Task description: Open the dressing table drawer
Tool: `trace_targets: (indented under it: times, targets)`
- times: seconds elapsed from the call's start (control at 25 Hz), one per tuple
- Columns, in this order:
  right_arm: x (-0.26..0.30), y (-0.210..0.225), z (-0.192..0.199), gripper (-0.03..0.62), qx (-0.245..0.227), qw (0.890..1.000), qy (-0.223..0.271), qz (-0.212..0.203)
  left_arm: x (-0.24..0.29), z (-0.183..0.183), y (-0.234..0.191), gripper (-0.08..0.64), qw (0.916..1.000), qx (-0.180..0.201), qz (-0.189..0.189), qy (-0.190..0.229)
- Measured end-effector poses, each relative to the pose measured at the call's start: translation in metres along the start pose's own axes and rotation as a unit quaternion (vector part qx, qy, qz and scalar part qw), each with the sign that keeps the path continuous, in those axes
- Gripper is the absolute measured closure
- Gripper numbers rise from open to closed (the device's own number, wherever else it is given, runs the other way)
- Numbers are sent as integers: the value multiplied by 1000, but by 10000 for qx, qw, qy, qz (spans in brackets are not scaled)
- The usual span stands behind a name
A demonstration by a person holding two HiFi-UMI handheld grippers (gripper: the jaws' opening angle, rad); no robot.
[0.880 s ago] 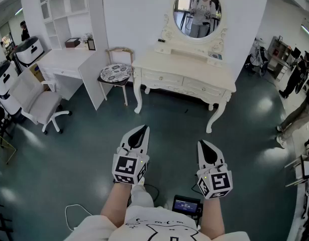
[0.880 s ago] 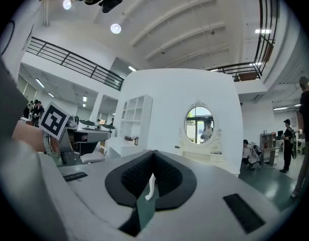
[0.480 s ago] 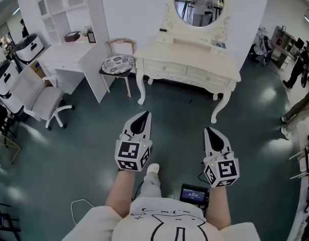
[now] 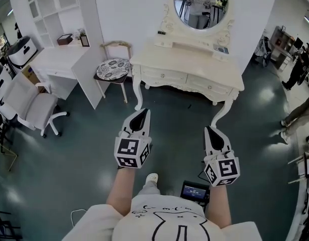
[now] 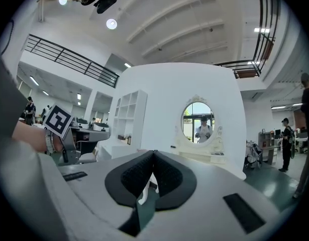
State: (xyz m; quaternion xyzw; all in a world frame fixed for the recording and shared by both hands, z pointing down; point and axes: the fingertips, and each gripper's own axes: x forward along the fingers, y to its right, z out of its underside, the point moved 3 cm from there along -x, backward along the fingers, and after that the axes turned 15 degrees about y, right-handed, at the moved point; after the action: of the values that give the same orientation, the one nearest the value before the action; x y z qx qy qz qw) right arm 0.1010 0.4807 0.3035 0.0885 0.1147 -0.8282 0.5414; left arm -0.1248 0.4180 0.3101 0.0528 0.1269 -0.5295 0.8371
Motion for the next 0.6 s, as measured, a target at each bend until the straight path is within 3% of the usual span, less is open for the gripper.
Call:
trace_targets:
  times: [0.6]
  targets:
    - [136,37,38,577,-66,9995,-10,302,118,23,-91,551,9999,29,151,-14]
